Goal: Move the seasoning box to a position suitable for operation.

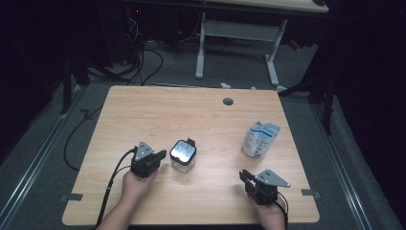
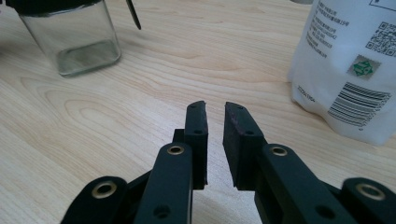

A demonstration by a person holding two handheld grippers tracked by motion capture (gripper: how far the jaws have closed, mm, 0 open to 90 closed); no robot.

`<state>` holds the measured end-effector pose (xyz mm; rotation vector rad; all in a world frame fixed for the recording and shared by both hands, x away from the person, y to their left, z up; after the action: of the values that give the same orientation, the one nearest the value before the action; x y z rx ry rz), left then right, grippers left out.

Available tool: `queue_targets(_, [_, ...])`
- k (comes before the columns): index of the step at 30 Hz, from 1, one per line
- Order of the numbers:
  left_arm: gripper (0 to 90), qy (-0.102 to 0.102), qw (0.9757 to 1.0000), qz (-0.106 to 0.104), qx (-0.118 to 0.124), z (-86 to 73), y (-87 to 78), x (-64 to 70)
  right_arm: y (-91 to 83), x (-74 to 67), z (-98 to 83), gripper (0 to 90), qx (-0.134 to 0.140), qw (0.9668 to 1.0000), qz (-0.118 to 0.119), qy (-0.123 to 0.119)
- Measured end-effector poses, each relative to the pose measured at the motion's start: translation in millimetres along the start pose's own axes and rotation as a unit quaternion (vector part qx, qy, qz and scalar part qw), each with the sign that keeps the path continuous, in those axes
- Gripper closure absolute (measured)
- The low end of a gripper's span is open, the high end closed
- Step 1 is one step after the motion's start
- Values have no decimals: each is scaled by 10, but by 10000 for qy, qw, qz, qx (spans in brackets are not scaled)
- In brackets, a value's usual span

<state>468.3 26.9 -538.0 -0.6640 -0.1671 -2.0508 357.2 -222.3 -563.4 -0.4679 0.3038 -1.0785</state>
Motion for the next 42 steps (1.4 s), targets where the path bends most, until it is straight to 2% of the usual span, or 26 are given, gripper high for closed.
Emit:
queue_targets(2, [898,35,10000,-82,-19,-25,11,65,4,-11,-19,859,-25,10000,40,-5])
queue_targets(6, [899,71,9999,-148,-45,-54,-9,130,-9,-35,-19,885,-33,10000,61,-56])
queue_targets(12, [899,85,9995,-284,-62,-107,-97,231,4,-42,-39,871,-52,10000,62,-41])
queue_targets(19, [898,186,9982,-552,-130,-204,-216,473,-2,-1,-51,865,-43,10000,9,18])
queue_targets(27, [897,210,9967,-745,-246,-316,-262,651,4,10,-70,849,-80,9999,1,81])
queue_targets(30, [897,236,9955,-872,-295,-388,-287,770,4,16,-74,849,-87,9999,-10,96])
queue_targets(35, [889,182,9938,-1042,-345,-448,-285,930,4,22,-80,848,-89,9999,-22,102])
queue_targets(39, [867,184,9920,-1174,-423,-528,-210,1066,19,12,-93,848,-118,9999,-22,99])
queue_targets(42, [846,221,9913,-1194,-505,-589,-174,1100,32,-12,-97,844,-138,9999,4,57])
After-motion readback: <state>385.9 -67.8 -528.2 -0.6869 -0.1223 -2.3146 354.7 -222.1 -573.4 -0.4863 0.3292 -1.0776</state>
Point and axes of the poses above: each handheld gripper's, and its own axes: y roughly forward along the jaws, z roughly out of its top, x roughly to its right, the point moved 10 cm from there along y, roughly forward along the jaws, and after that the axes turned 1 degree about z, right-handed, at the moved point
